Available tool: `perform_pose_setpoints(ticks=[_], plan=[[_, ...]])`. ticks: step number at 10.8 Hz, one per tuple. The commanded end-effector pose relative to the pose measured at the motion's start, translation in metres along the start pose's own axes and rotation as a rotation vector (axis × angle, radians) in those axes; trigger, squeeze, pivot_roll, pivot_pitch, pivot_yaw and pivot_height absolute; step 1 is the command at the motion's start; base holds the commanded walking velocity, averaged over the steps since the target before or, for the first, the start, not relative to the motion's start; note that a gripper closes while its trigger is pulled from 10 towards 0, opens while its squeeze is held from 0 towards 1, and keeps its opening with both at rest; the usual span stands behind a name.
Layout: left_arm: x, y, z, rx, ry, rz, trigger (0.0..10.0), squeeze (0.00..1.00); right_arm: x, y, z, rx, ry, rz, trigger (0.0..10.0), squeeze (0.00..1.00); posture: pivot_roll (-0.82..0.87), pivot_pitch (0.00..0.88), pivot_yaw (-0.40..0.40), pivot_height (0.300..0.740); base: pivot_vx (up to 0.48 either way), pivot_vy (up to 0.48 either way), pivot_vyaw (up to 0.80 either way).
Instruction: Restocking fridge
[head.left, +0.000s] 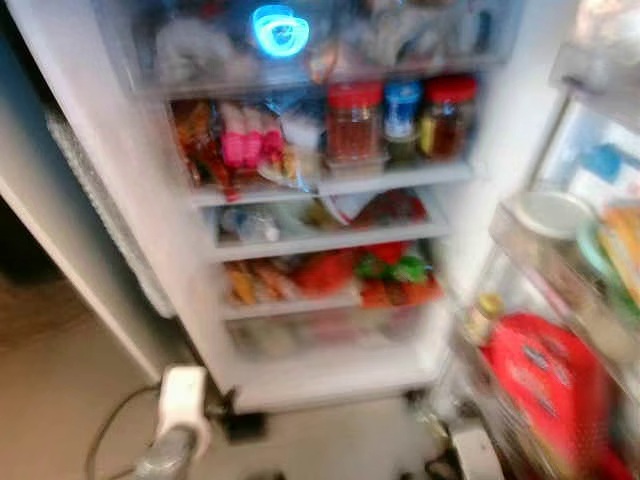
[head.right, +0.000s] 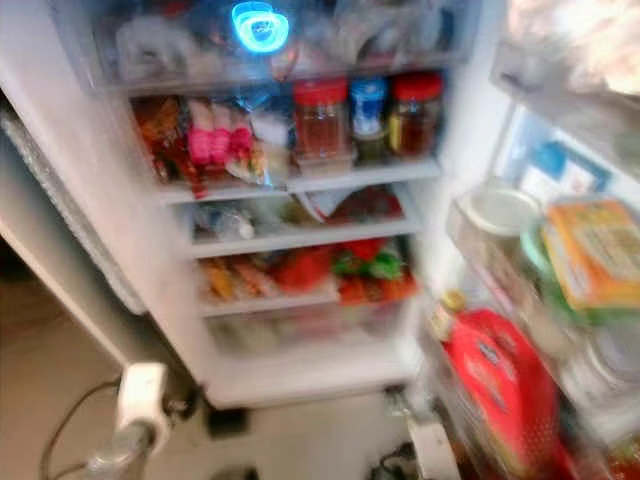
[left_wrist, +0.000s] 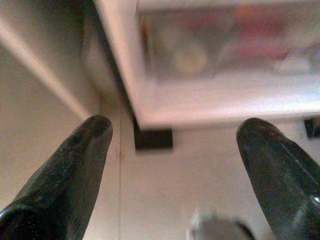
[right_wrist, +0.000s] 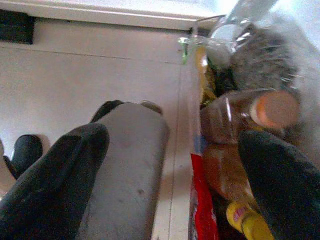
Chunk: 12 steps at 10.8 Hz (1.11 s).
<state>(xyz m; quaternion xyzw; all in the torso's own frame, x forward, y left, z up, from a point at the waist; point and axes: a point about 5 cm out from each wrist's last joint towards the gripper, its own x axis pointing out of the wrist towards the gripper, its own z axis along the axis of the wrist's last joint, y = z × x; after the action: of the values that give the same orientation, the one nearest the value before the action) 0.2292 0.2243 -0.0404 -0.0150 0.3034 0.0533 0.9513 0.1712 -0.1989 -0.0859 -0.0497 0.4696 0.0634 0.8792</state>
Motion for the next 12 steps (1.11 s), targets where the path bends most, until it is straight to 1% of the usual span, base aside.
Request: perform_pose_setpoints(ticks=[1,2,4,6,7,9,10,12], plan=[[-0.001,0.005,-0.01,-0.041,0.066,0.027,10.0,0.0,-0.003,0.002,-0.018,0.0,0.071,0.007,10.0,0.0,-0.06,0.001,0.03,0.644,0.0,0.0,0.0],[-0.006,0.007,-0.027,-0.032,0.152,0.038,10.0,0.0,-0.003,0.003,-0.019,0.006,0.068,0.007,10.0,0.0,-0.07,0.0,0.039,0.644,0.0,0.345,0.0],[-0.013,0.013,-0.043,0.002,0.219,0.053,10.0,0.0,-0.003,0.007,-0.022,0.025,0.064,0.007,10.0,0.0,-0.07,0.0,0.054,0.644,0.0,0.384,0.0],[-0.016,0.014,-0.048,0.016,0.239,0.05,10.0,0.0,-0.003,0.009,-0.023,0.015,0.072,0.021,10.0,0.0,-0.06,0.0,0.057,0.644,0.0,0.381,0.0],[-0.019,0.016,-0.054,0.016,0.259,0.055,10.0,0.0,-0.003,0.011,-0.025,0.025,0.071,0.022,10.0,0.0,-0.06,0.0,0.058,0.644,0.0,0.382,0.0],[-0.019,0.021,-0.054,0.021,0.273,0.074,10.0,0.0,-0.003,0.013,-0.024,0.029,0.069,0.014,10.0,0.0,-0.07,0.0,0.063,0.644,0.0,0.379,0.0],[-0.021,0.017,-0.058,0.065,0.267,0.041,10.0,0.0,-0.003,0.013,-0.025,0.032,0.066,0.011,10.0,0.0,-0.07,0.0,0.069,0.644,0.0,0.379,0.0],[-0.023,0.017,-0.062,0.068,0.287,0.042,10.0,0.0,-0.003,0.013,-0.027,0.039,0.083,0.015,10.0,0.0,-0.08,0.0,0.069,0.644,0.0,0.371,0.0]])
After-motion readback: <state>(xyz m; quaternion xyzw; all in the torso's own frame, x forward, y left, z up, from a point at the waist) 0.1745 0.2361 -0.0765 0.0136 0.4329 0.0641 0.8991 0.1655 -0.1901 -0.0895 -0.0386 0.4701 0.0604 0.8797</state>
